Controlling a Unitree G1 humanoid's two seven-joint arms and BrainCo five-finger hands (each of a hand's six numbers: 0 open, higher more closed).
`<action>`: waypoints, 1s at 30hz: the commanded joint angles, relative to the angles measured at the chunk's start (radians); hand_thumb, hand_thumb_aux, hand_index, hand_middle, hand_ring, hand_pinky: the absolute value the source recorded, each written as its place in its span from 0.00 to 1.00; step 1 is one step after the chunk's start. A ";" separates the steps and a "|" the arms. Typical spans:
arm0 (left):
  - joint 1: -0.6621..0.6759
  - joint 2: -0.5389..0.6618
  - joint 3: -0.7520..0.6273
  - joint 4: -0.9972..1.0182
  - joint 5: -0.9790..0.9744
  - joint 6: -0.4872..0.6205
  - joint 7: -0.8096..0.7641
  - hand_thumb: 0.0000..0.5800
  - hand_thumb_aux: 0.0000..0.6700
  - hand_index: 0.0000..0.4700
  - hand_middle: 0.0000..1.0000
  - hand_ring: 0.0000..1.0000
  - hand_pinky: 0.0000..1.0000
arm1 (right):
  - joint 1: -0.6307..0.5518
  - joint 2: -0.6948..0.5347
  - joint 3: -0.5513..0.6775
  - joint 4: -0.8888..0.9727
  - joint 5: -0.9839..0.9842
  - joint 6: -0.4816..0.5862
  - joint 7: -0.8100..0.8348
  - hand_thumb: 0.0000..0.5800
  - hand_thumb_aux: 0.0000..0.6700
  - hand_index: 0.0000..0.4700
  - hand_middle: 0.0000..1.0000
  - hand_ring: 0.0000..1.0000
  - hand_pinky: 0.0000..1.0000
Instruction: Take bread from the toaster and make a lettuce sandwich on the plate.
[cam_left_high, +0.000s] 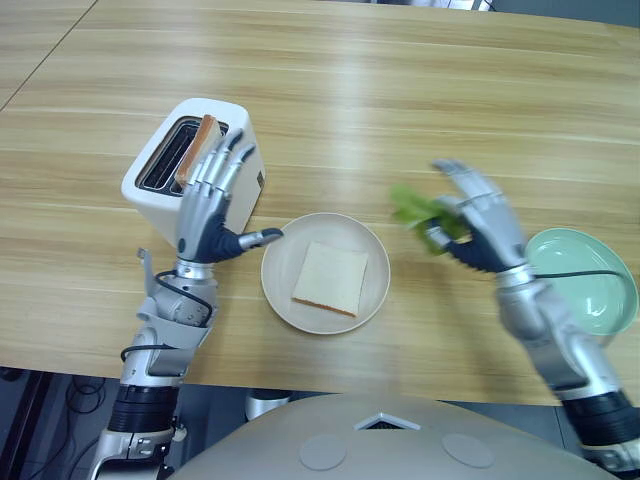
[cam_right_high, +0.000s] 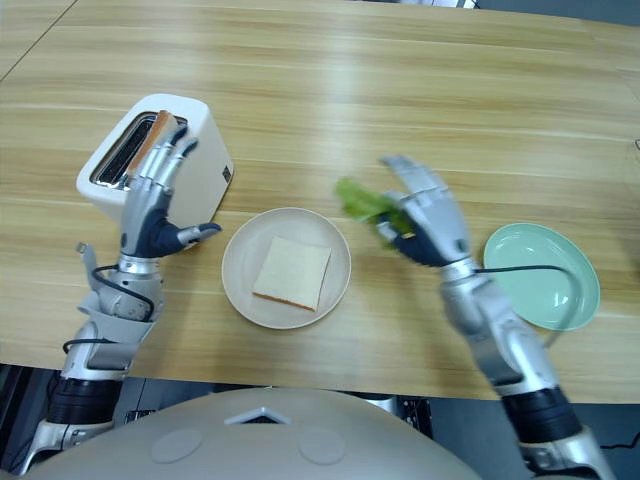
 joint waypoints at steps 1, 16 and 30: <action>-0.006 -0.008 0.043 -0.018 0.001 0.015 0.024 0.00 0.00 0.00 0.00 0.00 0.00 | -0.054 0.041 0.135 0.114 -0.057 -0.079 0.076 1.00 1.00 0.98 0.00 0.00 0.00; -0.060 0.092 0.177 0.108 0.154 0.268 0.043 0.00 0.00 0.00 0.00 0.00 0.00 | -0.226 0.128 0.232 0.499 -0.164 -0.116 0.019 0.37 0.20 0.20 0.00 0.00 0.00; -0.165 0.227 0.050 0.298 0.168 0.375 -0.118 0.00 0.00 0.00 0.00 0.00 0.00 | -0.234 0.155 0.246 0.456 -0.253 -0.086 -0.066 0.00 0.00 0.00 0.00 0.00 0.00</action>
